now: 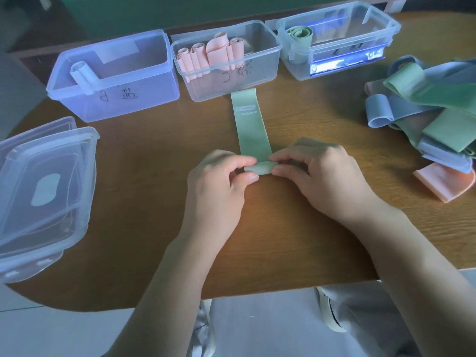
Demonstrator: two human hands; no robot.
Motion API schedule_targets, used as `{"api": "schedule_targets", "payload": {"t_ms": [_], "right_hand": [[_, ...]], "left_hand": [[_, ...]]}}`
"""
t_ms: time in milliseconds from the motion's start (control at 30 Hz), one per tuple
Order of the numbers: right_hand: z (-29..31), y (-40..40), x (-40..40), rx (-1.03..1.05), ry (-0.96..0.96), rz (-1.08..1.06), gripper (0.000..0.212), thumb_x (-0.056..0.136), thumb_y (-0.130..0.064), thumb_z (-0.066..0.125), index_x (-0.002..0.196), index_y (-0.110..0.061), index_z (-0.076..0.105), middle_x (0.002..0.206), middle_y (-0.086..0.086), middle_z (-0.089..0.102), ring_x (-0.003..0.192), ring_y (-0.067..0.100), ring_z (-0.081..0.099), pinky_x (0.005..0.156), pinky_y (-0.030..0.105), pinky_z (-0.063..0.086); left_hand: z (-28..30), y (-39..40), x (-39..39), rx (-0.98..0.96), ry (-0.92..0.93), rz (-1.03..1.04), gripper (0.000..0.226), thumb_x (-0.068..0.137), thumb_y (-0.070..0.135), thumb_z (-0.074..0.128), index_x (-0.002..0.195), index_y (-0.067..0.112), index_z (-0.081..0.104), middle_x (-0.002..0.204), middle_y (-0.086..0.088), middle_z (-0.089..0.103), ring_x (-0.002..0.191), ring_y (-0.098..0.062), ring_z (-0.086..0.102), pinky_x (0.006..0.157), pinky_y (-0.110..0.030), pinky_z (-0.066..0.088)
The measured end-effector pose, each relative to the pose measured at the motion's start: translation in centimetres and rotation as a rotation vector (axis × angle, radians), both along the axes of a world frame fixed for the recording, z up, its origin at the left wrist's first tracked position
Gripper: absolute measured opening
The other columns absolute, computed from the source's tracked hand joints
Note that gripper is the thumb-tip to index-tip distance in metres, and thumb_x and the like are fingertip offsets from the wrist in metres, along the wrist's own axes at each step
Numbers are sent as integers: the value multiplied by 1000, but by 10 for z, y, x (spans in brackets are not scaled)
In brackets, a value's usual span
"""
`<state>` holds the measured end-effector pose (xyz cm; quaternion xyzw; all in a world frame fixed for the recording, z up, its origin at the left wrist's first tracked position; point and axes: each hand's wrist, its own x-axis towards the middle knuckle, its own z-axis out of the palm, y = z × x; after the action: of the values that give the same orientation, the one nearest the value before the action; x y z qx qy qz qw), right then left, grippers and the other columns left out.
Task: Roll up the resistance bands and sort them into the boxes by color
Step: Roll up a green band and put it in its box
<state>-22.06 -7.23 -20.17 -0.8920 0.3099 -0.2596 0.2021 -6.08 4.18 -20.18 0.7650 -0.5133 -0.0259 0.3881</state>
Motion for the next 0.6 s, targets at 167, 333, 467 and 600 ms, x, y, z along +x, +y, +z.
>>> {"api": "schedule_targets", "payload": {"t_ms": [167, 333, 467, 600], "right_hand": [[-2, 2, -8, 5, -21, 38, 20, 92, -27, 72, 111, -19, 77, 104, -4, 72, 87, 17, 67, 69, 43, 59], [-4, 17, -22, 44, -40, 73, 21, 92, -37, 69, 107, -24, 77, 102, -11, 71, 85, 11, 66, 70, 43, 57], [-4, 33, -35, 99, -49, 126, 32, 92, -50, 58, 106, -28, 76, 100, -17, 69, 86, 7, 66, 72, 43, 56], [-4, 42, -40, 117, -57, 163, 23, 92, -43, 65, 104, -28, 77, 93, -19, 66, 77, 6, 62, 69, 33, 52]], "left_hand": [[-1, 9, -4, -11, -44, -33, 19, 87, 15, 78, 106, 17, 79, 103, 6, 69, 94, 6, 50, 80, 6, 37], [-2, 28, -12, -31, -66, -72, 18, 86, 12, 79, 103, 15, 79, 99, 3, 70, 91, 7, 49, 80, 6, 36], [-1, 50, -20, -46, -36, -101, 16, 85, 9, 79, 99, 15, 80, 95, 4, 70, 88, 3, 57, 78, 3, 38], [-3, 61, -26, -39, -21, -111, 16, 84, 7, 79, 99, 14, 80, 94, 4, 70, 88, 4, 58, 77, 0, 40]]}}
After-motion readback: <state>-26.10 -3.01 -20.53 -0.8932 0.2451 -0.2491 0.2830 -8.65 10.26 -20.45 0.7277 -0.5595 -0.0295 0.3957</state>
